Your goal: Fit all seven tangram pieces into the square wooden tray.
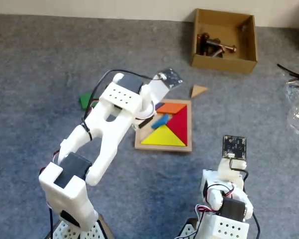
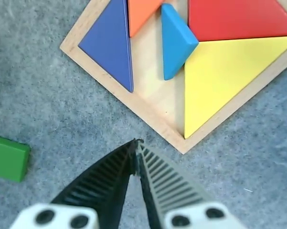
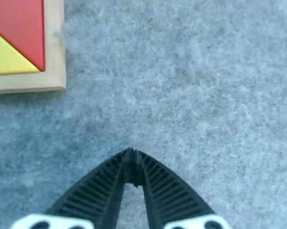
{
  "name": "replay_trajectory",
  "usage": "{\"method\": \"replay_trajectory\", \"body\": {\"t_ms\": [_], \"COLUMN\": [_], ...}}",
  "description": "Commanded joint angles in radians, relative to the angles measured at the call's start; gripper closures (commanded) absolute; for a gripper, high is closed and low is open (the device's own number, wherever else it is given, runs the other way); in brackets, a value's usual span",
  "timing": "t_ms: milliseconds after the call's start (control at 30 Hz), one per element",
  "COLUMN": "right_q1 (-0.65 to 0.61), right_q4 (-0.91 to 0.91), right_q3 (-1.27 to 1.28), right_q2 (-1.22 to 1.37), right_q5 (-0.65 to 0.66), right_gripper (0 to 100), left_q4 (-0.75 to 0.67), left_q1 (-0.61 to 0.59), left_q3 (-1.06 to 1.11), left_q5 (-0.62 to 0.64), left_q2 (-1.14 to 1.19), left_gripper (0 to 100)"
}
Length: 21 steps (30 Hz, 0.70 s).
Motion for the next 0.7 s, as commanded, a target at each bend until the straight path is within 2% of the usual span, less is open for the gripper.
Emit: {"method": "replay_trajectory", "body": {"t_ms": [0,233,667], "right_q1": [0.010,0.010,0.010], "right_q4": [-0.030,-0.030,-0.030], "right_q3": [0.110,0.110,0.110], "right_q2": [-0.010,-0.010,-0.010], "right_q5": [-0.008,-0.008,-0.008], "right_gripper": [98.9,98.9,98.9], "left_q4": [-0.011,-0.012,-0.012], "left_q1": [-0.018,-0.056,-0.050], "left_q3": [-0.007,-0.015,-0.013], "left_q5": [0.054,0.075,0.075], "left_q2": [-0.059,-0.059,-0.054], "left_gripper": [100,100,100]}}
